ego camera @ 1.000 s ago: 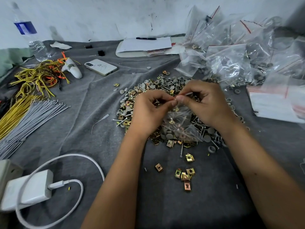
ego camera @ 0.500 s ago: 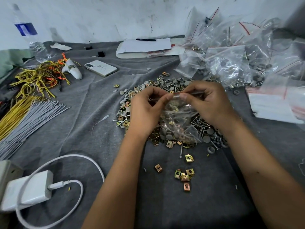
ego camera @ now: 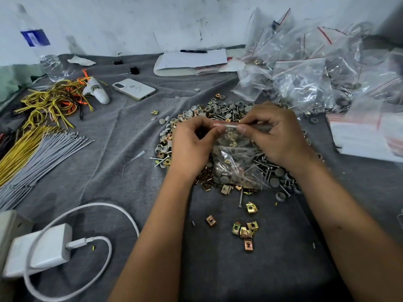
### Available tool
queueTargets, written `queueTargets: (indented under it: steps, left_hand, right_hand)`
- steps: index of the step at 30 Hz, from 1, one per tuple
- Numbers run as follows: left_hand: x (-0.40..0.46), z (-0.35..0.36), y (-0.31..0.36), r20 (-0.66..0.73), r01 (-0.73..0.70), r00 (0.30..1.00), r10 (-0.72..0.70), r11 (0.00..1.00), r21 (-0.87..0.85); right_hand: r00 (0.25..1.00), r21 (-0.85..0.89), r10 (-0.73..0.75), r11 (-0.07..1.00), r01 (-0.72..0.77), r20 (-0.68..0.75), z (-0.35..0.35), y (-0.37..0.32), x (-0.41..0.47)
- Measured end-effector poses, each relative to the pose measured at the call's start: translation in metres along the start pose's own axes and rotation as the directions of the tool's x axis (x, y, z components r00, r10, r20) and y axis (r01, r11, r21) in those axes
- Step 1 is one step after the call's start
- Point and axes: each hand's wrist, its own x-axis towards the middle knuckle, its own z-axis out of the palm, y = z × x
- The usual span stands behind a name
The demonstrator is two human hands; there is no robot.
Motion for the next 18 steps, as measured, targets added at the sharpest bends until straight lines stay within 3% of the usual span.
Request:
queueTargets:
  steps: [3,8,13,15,18]
  left_hand:
    - [-0.001,-0.002,-0.002,0.014,-0.021,1.0,0.022,0.998,-0.058]
    - [-0.002,0.002,-0.002,0.044,-0.114,0.992,0.114,0.993,-0.016]
    - [-0.004,0.007,0.002,0.024,-0.118,0.993,0.118,0.993,-0.012]
    - [-0.004,0.008,0.001,0.061,-0.041,0.997,0.045,0.997,-0.069]
    - [-0.004,0.009,-0.001,0.246,0.259,0.952,-0.182,0.909,-0.328]
  right_hand:
    - [1.0,-0.003,0.008,1.0,-0.008,0.016,-0.002,0.001,0.0]
    - [0.996,-0.178,-0.086,0.98,0.085,0.003,0.001,-0.007,-0.001]
    - [0.995,-0.153,-0.093,0.984,0.087,-0.035,0.003,-0.008,0.001]
    - [0.992,-0.09,-0.088,0.993,0.079,-0.094,0.003,-0.007,0.001]
    - [0.987,0.201,-0.003,0.979,0.036,-0.16,0.001,-0.009,0.0]
